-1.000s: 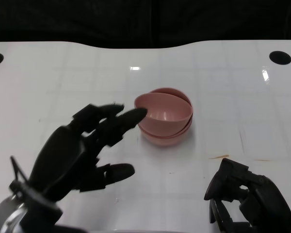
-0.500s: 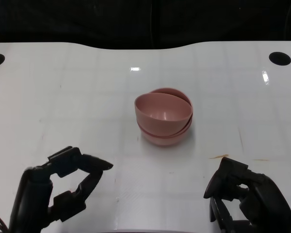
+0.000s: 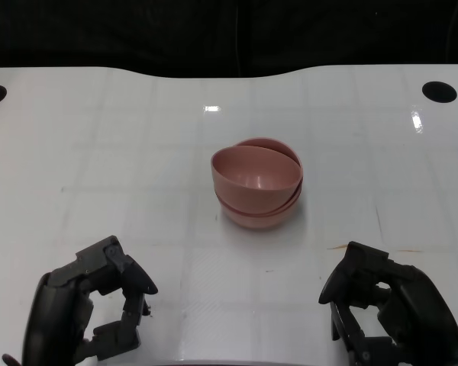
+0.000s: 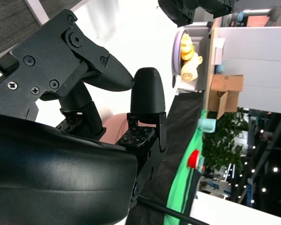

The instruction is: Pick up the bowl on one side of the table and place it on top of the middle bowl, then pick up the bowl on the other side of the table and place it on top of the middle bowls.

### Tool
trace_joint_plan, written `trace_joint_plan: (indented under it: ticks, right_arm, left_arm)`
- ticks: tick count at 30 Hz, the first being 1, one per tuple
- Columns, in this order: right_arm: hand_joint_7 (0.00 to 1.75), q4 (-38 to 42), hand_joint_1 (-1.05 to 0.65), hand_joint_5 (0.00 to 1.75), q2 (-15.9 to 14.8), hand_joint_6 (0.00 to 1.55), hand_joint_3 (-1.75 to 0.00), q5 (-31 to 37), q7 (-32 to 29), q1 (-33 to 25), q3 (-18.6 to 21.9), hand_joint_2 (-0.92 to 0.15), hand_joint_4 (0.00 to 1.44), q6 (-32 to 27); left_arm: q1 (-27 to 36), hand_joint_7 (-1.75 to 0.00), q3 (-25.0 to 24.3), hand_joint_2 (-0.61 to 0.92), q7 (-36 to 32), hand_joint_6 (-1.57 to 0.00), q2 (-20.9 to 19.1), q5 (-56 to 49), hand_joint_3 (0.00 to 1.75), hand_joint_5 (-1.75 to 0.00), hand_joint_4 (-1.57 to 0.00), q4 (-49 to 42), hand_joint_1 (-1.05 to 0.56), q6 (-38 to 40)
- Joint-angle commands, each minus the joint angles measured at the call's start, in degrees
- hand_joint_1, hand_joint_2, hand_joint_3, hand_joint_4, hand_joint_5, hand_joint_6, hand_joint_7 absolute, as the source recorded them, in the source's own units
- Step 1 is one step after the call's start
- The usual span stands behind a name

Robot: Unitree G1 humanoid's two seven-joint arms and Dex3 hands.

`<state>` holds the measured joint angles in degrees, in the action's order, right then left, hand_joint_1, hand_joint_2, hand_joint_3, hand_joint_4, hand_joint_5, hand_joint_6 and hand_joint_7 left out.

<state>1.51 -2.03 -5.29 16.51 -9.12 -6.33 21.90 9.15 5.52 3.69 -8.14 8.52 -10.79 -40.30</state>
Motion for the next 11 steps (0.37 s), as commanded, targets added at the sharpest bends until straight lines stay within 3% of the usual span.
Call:
trace_joint_plan:
  ticks: [1,11]
  right_arm:
    - [1.38,1.33,-0.13,1.70,-0.81,0.79,-1.33,-1.03,0.36,0.63,1.35,-0.42,0.82,1.50]
    - [1.32,1.88,-0.13,1.64,-0.55,0.81,-1.32,-2.06,1.55,0.13,1.99,-0.41,0.82,1.71]
  left_arm:
    - [-0.03,-1.54,-1.25,0.41,1.79,-0.83,0.95,1.00,1.36,-1.75,-0.90,-0.38,-0.13,1.92]
    - [1.34,-1.50,-3.10,0.35,4.81,-0.88,3.86,1.85,1.44,-1.71,-0.92,1.06,-0.15,5.62]
